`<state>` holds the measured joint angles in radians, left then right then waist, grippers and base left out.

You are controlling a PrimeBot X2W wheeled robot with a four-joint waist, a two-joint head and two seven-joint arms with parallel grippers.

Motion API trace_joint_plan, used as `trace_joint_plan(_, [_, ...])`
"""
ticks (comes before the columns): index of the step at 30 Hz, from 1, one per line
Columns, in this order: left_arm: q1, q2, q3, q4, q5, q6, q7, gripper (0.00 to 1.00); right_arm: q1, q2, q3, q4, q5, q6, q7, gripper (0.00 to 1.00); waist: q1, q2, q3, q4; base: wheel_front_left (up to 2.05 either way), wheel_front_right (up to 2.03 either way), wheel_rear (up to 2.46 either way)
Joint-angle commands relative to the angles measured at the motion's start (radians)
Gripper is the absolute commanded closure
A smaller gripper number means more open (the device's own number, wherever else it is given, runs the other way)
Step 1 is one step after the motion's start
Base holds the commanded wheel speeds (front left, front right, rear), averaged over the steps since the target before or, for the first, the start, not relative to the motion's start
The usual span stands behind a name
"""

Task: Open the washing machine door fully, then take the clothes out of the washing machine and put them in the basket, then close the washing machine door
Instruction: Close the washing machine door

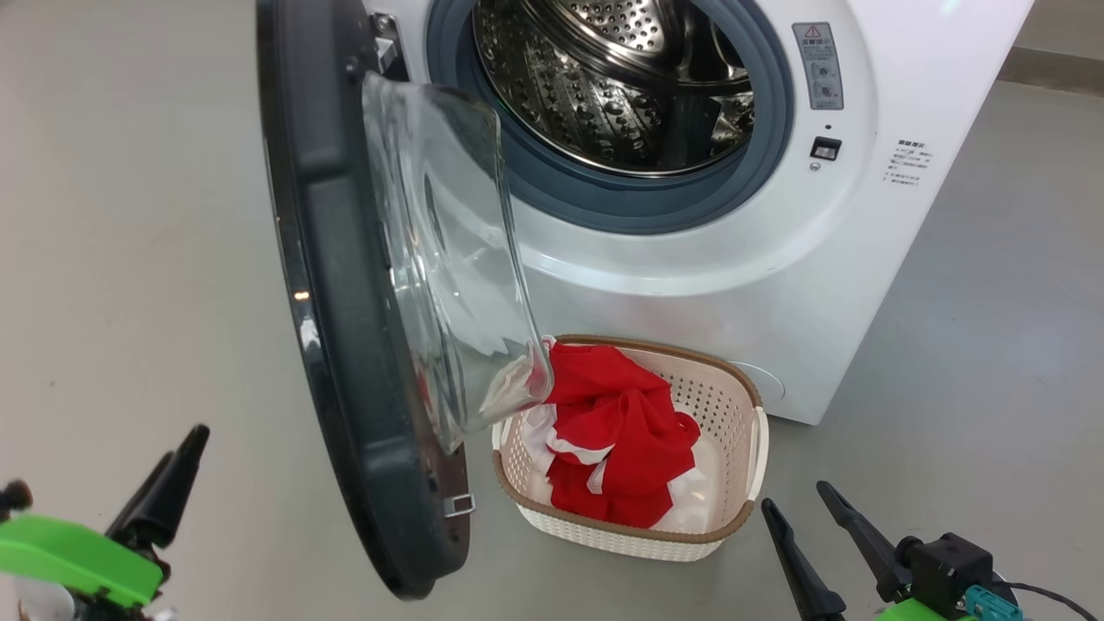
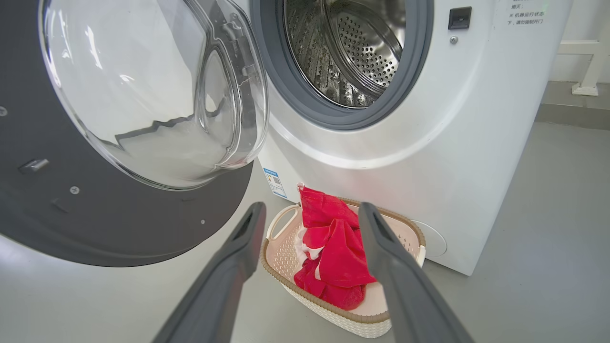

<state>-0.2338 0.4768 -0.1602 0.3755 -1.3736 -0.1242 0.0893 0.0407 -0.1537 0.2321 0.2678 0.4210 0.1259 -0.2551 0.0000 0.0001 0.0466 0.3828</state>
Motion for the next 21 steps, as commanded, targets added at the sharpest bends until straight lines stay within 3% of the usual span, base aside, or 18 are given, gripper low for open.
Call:
trace_joint_plan(1, [-0.006, 0.037, 0.031, -0.007, 0.0, -0.007, -0.029, 0.0, -0.008, -0.005, 0.013, -0.022, -0.006, 0.005, -0.007, 0.0, 0.0, -0.0001, 0.0, -0.002, 0.0, 0.0, 0.0])
trace_joint_plan(12, [0.052, 0.015, -0.057, 0.079, 0.038, -0.007, -0.237, 0.0, -0.002, -0.005, 0.007, -0.022, -0.003, 0.005, -0.007, 0.0, 0.0, -0.0001, 0.003, -0.011, 0.0, 0.0, 0.0])
trace_joint_plan(21, [0.055, 0.001, -0.11, 0.144, 0.101, -0.007, -0.335, 0.0, 0.001, -0.004, 0.001, -0.022, -0.003, 0.005, -0.007, 0.0, 0.0, -0.0001, 0.0, -0.021, 0.0, 0.0, 0.0])
